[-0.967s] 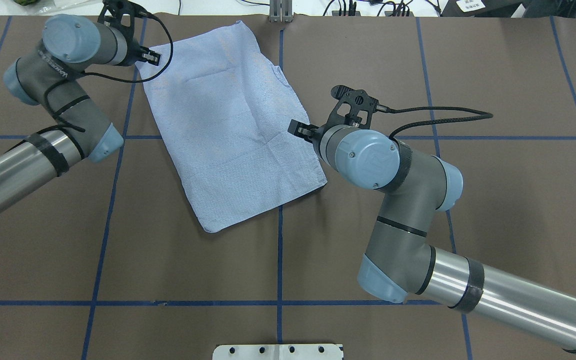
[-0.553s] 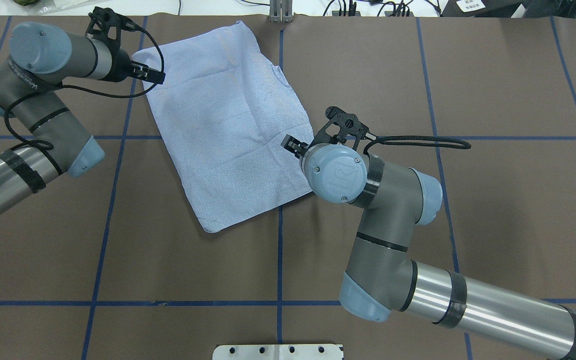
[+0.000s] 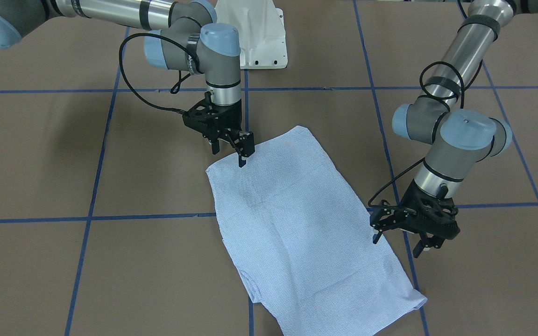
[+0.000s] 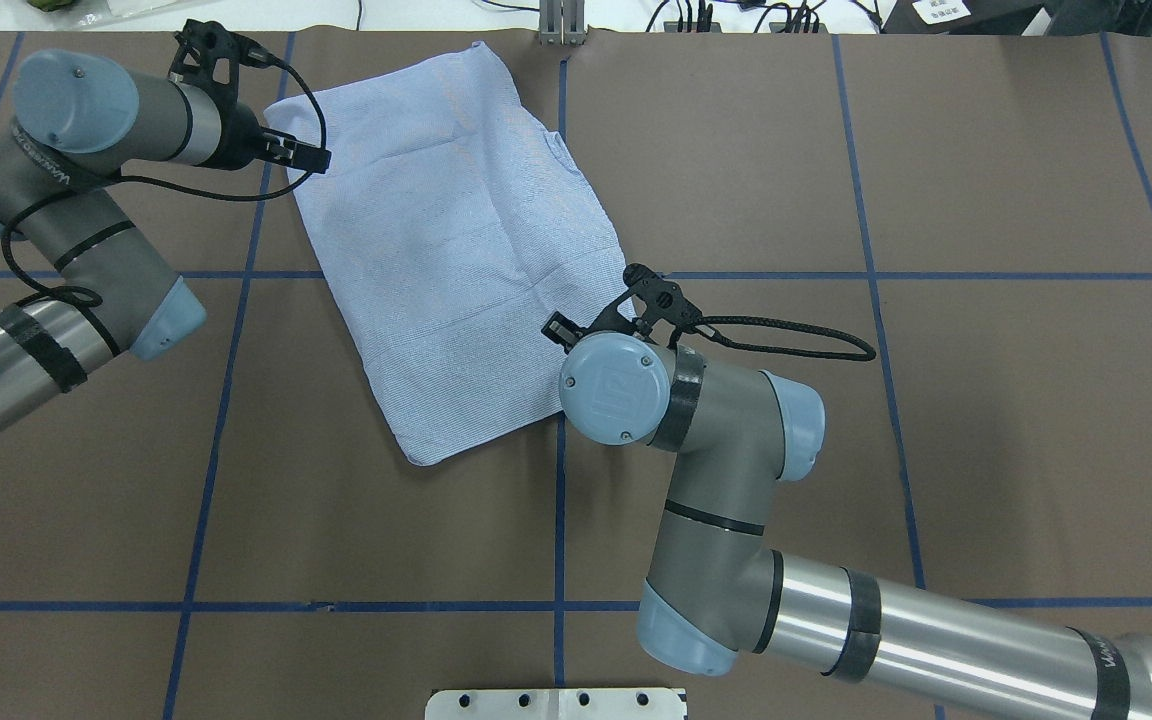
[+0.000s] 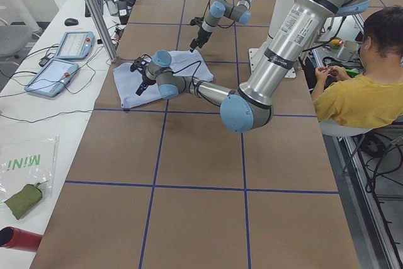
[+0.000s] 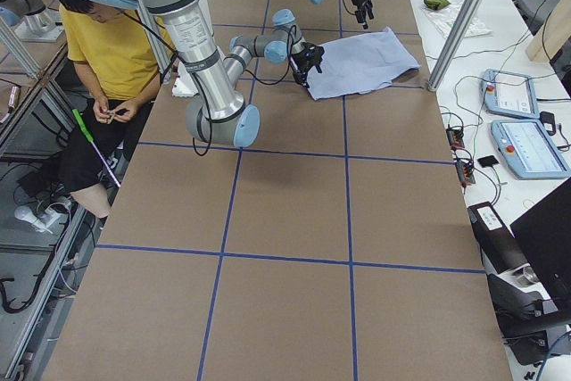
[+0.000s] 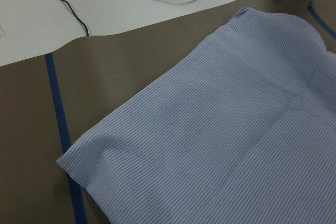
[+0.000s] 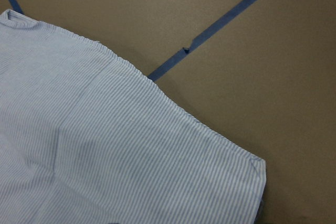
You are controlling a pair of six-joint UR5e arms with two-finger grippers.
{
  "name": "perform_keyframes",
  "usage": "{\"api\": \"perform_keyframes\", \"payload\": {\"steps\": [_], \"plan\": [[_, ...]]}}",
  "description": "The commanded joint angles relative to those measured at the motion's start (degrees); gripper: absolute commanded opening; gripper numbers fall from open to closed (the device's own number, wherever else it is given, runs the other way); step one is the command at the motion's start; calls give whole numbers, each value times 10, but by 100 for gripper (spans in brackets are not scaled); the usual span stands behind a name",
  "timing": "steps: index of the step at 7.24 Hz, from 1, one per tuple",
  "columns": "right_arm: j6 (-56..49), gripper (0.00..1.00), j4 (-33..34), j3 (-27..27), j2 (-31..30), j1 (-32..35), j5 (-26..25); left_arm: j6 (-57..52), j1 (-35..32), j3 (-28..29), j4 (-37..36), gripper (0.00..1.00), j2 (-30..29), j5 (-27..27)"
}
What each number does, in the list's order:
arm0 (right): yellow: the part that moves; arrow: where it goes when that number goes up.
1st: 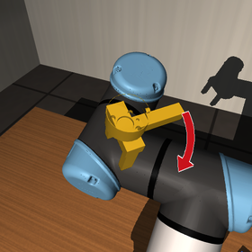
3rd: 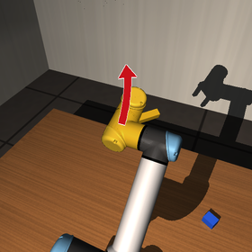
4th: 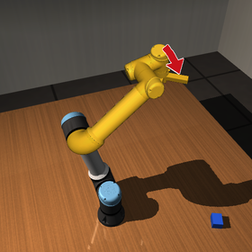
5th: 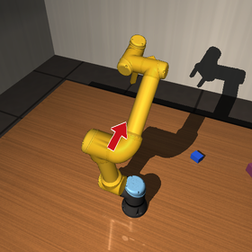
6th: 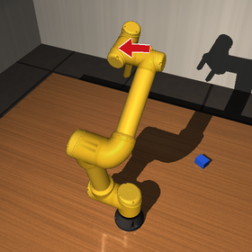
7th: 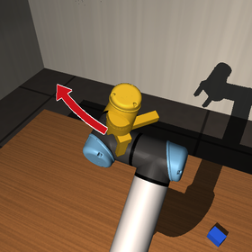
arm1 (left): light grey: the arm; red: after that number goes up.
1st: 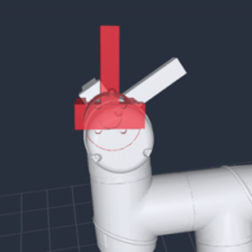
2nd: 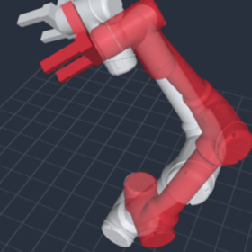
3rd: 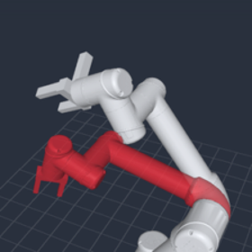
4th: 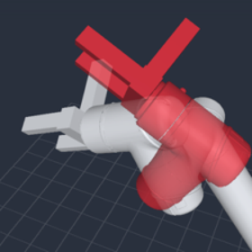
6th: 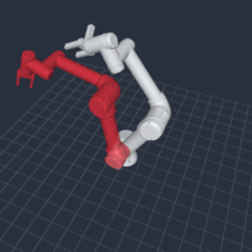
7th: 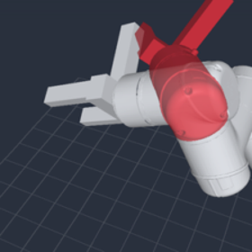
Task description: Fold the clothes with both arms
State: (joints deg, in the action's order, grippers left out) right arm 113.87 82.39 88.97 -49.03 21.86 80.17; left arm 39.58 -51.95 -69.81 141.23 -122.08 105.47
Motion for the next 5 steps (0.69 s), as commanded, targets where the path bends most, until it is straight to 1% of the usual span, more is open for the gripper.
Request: {"api": "perform_keyframes", "payload": {"steps": [1,3,4,5], "plan": [[7,86,0,-23,8,-4,-2,1,1,-3,0,100,5,0],[6,85,1,-34,9,-6,-2,1,1,-6,0,100,7,0],[5,82,0,-35,9,-5,-2,1,1,-6,0,100,7,0],[6,72,1,-40,17,-6,-2,1,1,-5,0,100,7,0]]}}
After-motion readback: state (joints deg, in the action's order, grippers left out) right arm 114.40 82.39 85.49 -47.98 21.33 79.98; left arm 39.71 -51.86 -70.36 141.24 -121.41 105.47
